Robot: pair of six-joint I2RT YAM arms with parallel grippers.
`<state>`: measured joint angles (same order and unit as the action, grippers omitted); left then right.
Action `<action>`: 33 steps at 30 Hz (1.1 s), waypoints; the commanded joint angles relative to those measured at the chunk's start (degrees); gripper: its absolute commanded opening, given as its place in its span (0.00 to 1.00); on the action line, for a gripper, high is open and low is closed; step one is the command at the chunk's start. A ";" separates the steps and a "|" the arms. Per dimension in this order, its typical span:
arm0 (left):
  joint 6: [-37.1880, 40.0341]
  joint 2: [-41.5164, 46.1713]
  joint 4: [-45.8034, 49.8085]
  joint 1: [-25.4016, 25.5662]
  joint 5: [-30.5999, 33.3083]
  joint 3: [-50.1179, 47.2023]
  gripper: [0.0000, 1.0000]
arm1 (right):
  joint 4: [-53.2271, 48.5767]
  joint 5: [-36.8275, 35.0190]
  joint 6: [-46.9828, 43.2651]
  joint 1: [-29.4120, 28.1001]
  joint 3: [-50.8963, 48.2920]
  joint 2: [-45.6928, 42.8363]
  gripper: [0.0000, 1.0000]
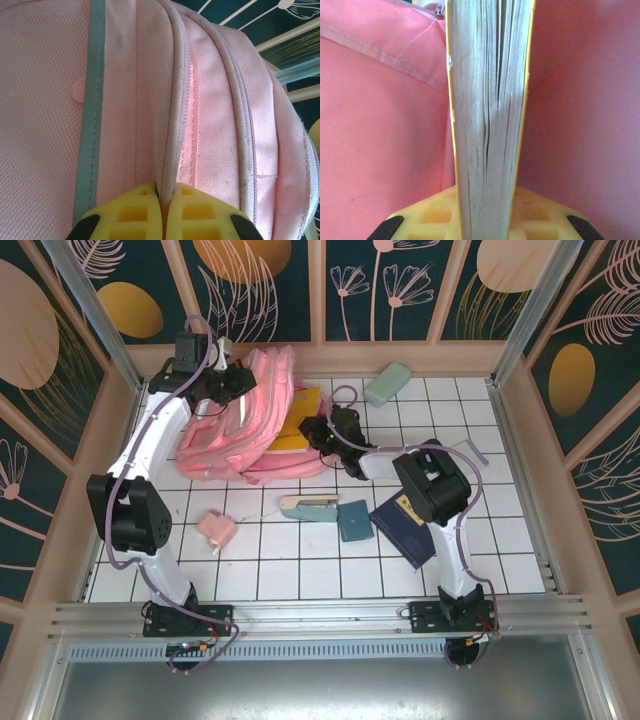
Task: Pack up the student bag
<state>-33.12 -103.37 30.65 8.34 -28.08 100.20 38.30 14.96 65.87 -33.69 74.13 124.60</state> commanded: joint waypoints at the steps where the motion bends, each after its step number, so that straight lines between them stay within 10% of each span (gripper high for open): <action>1: 0.30 2.62 -4.69 -0.69 -2.32 1.66 0.00 | 6.13 -1.99 1.33 0.32 0.57 -3.19 0.00; 11: -0.19 3.00 -6.40 -0.69 -2.79 -1.03 0.00 | -2.55 -15.57 -6.40 -1.11 -1.87 -12.29 0.00; 33: -2.74 3.13 -10.05 -0.69 -6.17 -2.89 0.00 | -1.42 2.35 1.43 -4.41 22.19 9.39 0.00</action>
<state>-35.09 -103.33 26.72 8.23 -31.70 97.01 34.06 14.13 66.00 -37.28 90.26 131.57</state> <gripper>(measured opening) 0.053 0.177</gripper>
